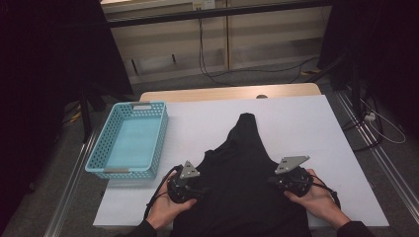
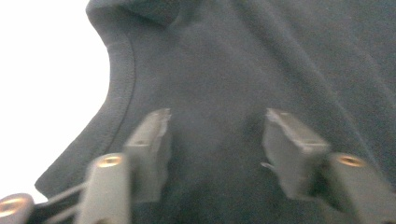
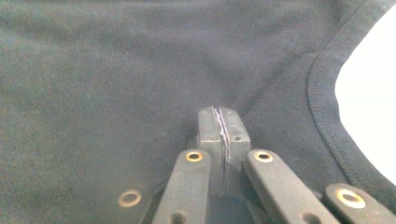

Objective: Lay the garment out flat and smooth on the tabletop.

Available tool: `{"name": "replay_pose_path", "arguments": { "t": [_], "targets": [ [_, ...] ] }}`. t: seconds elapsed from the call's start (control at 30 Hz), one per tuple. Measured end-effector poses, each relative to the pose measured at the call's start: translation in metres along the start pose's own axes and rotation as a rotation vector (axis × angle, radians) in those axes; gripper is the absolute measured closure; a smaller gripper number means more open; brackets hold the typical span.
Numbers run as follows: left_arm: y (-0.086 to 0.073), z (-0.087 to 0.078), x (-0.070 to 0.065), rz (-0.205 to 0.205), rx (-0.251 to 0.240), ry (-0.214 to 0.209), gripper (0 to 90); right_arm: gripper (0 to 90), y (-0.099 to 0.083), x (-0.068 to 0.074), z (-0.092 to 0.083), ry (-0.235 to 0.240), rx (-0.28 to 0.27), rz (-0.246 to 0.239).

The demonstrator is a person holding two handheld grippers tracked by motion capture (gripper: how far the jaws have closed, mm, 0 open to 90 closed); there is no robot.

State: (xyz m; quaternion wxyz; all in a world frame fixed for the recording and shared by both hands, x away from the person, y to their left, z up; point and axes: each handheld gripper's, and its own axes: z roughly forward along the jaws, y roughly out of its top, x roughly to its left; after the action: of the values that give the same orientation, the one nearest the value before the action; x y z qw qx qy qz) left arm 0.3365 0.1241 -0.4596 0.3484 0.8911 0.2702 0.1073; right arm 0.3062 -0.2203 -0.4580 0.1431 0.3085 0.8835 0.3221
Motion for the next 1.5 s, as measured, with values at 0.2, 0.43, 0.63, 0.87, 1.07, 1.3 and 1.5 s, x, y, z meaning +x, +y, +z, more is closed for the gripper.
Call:
{"name": "replay_pose_path", "arguments": {
  "t": [0.2,0.43,0.63,0.87,1.07,1.3,1.5],
  "targets": [
    [0.001,-0.001,0.001,0.010,-0.006,-0.037,80.8,90.0,-0.012,0.003,-0.014,-0.010,0.021,0.006],
    [0.000,-0.005,-0.002,0.017,0.015,-0.070,88.3,90.0,-0.031,0.018,-0.032,0.016,0.022,0.003],
    [-0.012,-0.019,-0.013,0.016,0.033,-0.099,88.3,89.9,-0.032,0.029,-0.034,0.068,0.022,-0.020],
    [-0.027,-0.034,-0.027,0.016,0.046,-0.117,88.3,89.9,-0.029,0.052,-0.035,0.134,0.031,-0.070],
    [-0.038,-0.045,-0.036,0.006,0.062,-0.150,88.2,89.7,-0.030,0.061,-0.038,0.164,0.038,-0.076],
    [-0.039,-0.048,-0.037,-0.017,0.016,-0.132,79.8,78.9,-0.030,0.057,-0.039,0.162,-0.006,-0.041],
    [-0.026,-0.040,-0.030,-0.008,-0.061,-0.070,46.6,64.7,-0.016,0.038,-0.036,0.081,-0.111,0.016]
  ]
}}
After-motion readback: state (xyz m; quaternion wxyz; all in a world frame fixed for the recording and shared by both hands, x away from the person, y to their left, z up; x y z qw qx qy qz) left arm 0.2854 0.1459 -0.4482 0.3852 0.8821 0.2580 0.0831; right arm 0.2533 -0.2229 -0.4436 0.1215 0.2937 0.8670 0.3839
